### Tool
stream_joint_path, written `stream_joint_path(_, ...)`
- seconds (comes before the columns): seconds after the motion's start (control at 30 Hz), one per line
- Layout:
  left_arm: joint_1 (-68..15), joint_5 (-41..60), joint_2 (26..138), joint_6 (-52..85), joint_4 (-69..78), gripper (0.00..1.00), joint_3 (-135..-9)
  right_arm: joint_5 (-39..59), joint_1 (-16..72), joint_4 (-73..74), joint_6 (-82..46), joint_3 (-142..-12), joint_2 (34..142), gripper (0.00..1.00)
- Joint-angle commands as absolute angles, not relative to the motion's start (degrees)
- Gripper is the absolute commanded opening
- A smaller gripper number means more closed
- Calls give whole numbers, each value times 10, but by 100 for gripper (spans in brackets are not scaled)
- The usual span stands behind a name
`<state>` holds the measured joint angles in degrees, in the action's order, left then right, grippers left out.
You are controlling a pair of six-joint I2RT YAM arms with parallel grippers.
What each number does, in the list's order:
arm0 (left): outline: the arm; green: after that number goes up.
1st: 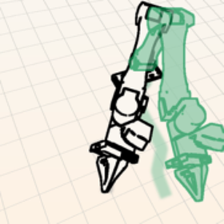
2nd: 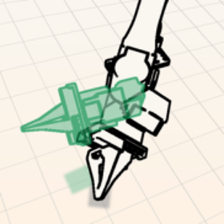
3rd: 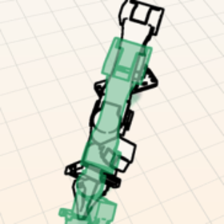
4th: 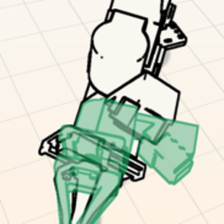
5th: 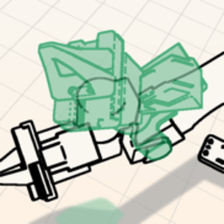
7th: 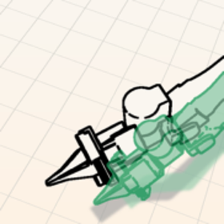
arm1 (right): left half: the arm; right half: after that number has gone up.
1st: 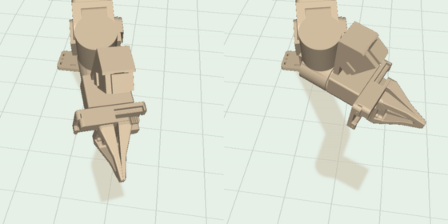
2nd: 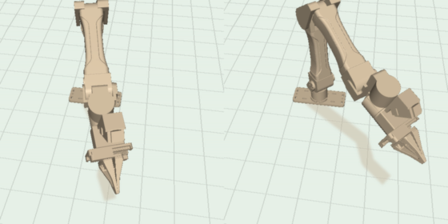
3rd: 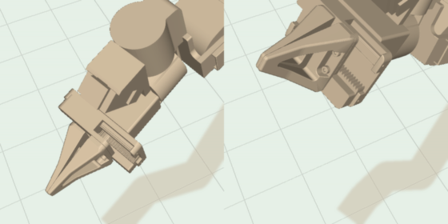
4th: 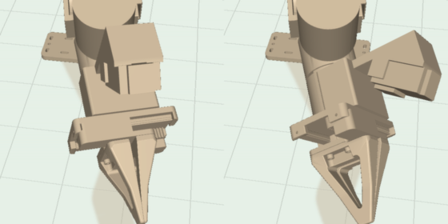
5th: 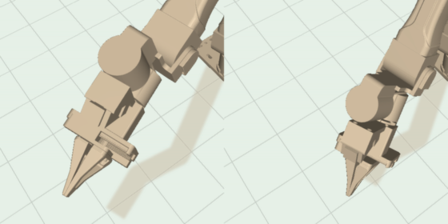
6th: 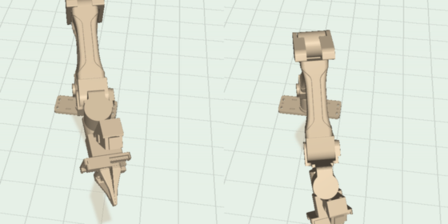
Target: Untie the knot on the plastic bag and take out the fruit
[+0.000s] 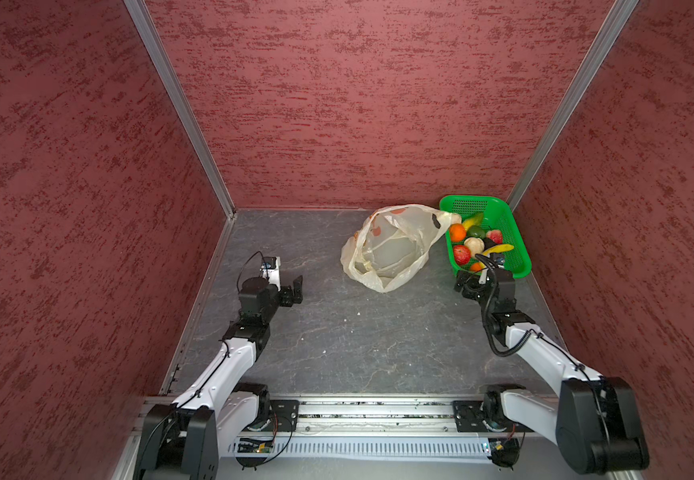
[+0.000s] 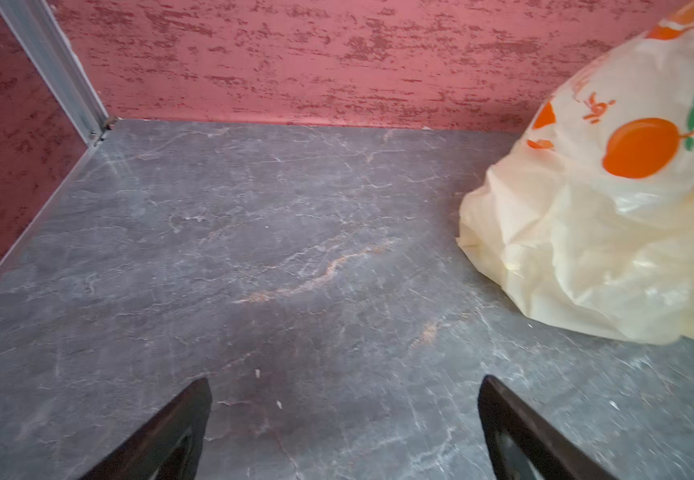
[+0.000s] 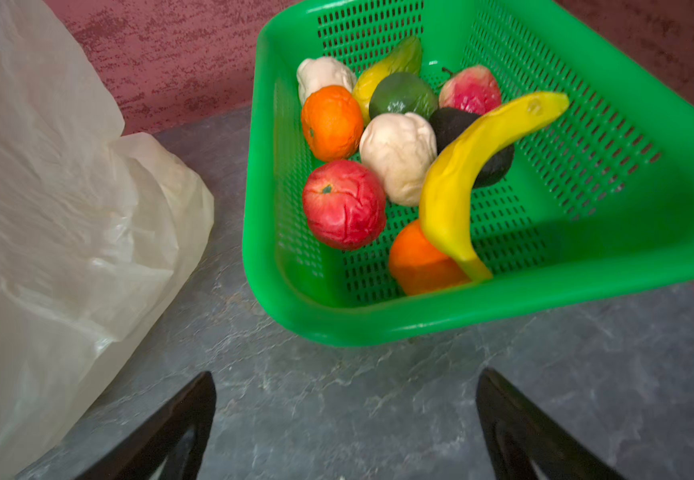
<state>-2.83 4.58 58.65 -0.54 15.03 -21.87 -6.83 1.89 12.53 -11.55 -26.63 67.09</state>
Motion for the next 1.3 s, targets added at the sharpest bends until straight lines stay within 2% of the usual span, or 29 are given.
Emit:
stream_joint_path(0.0,-1,64,613,-27,257,100,-208,-75,2,291,-59,-244,699,98)
stream_joint_path(0.2,34,74,666,-25,390,99,-173,-66,-20,424,-41,-214,770,98)
stream_joint_path(0.47,39,103,770,-7,490,98,-178,-58,-37,540,-34,-190,803,98)
stream_joint_path(0.73,27,54,847,0,573,100,-167,-49,-39,673,-37,-156,887,98)
stream_joint_path(0.9,1,24,877,-24,591,100,-174,-47,-39,676,-35,-154,887,99)
stream_joint_path(1.27,2,18,877,-22,572,100,-184,-42,-38,669,-32,-157,886,99)
